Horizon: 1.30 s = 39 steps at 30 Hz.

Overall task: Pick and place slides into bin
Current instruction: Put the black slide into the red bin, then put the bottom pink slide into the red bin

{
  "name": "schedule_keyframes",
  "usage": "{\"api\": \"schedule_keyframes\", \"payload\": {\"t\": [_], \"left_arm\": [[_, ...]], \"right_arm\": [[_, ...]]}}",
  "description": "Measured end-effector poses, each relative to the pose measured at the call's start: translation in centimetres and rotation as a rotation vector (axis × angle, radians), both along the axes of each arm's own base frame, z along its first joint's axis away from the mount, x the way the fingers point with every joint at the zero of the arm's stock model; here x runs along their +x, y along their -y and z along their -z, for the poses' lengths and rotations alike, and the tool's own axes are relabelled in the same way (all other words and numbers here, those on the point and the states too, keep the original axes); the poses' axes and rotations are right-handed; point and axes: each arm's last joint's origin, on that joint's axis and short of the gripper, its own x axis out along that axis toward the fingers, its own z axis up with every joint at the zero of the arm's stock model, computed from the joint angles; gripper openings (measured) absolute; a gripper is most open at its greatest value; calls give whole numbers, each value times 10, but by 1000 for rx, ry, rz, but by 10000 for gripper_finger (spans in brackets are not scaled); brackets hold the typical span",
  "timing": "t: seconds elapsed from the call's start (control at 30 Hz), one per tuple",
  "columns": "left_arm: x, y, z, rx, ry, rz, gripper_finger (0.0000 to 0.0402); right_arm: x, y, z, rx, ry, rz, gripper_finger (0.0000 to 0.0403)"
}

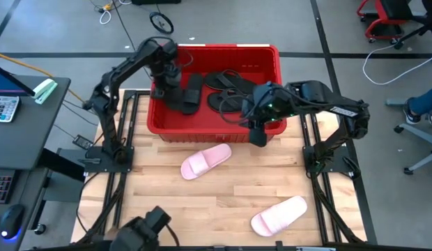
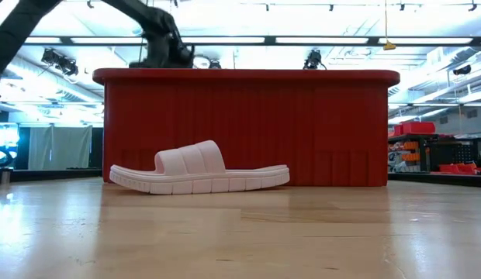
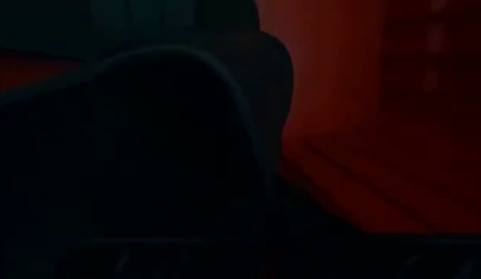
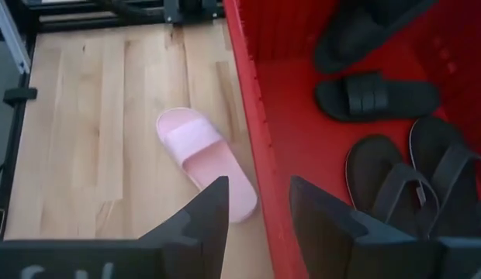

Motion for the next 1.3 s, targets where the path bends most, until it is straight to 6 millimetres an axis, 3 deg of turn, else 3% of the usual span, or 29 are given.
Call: {"api": "schedule_keyframes", "payload": {"t": [0.27, 0.43, 0.6, 1.03, 1.3], "left_arm": [[4, -12, 49, 22, -36, -13, 29], [8, -23, 65, 213, -85, -70, 45], [9, -29, 66, 326, -122, -152, 78], [17, -21, 66, 351, -164, -215, 229], [36, 0, 58, 602, -406, -87, 265]], "right_arm": [[6, 4, -3, 30, 69, 45, 142], [8, 3, -6, 59, 107, 68, 142], [8, 3, -6, 69, 107, 77, 142], [8, 3, -6, 50, 102, 59, 142], [8, 3, -6, 32, 98, 41, 142]]}}
